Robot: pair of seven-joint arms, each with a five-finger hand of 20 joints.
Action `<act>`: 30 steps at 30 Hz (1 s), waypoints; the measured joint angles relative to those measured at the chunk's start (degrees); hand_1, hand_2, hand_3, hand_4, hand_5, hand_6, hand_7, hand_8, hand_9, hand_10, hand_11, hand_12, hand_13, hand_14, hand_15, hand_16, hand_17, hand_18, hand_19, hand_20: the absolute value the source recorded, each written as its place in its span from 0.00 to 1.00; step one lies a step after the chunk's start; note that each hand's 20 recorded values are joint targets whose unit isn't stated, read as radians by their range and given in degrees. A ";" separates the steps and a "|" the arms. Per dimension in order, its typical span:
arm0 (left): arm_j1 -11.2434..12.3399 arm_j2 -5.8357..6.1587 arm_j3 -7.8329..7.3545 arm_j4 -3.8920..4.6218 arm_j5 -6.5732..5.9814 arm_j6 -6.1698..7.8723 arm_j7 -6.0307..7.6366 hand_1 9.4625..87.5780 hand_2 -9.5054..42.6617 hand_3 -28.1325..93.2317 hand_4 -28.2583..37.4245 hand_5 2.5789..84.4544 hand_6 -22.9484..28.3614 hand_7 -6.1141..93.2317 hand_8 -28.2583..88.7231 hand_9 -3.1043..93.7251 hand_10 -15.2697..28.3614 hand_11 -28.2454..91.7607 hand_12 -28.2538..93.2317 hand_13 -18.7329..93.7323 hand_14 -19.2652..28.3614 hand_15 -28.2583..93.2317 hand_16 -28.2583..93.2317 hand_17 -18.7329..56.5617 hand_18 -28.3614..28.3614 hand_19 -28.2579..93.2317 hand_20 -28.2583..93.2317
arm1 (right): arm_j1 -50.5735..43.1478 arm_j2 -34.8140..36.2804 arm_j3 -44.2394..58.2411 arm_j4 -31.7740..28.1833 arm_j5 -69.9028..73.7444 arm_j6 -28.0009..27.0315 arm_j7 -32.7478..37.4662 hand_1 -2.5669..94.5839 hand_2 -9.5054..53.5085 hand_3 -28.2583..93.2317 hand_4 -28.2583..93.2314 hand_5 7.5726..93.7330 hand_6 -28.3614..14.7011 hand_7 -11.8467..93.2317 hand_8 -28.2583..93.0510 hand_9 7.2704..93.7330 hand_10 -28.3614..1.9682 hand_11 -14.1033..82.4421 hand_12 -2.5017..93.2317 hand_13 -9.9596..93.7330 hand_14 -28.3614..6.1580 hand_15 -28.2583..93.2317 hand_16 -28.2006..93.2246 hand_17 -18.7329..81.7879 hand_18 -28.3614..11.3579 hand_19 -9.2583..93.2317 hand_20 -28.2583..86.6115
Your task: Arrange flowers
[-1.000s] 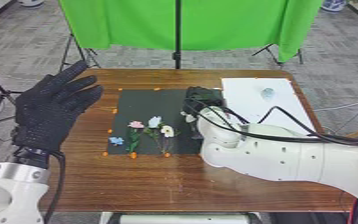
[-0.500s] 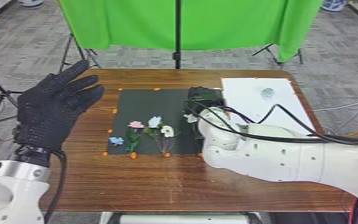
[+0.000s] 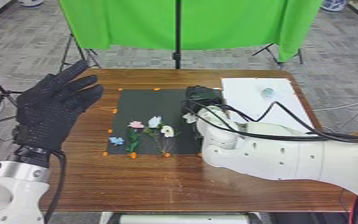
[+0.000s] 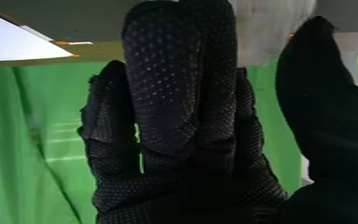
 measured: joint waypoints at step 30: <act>1.72 -0.20 -0.20 -0.47 -0.02 0.64 0.21 0.17 0.34 0.87 0.10 0.45 0.68 0.20 0.17 0.36 0.86 0.50 0.32 0.39 1.00 0.69 0.14 0.16 1.00 0.84 0.11 | 2.60 3.05 2.22 -1.77 -0.14 1.25 0.89 0.37 0.00 0.84 0.02 0.62 0.63 0.23 0.14 0.88 0.53 0.38 0.19 0.91 0.66 0.66 0.39 0.62 0.21 1.00 0.34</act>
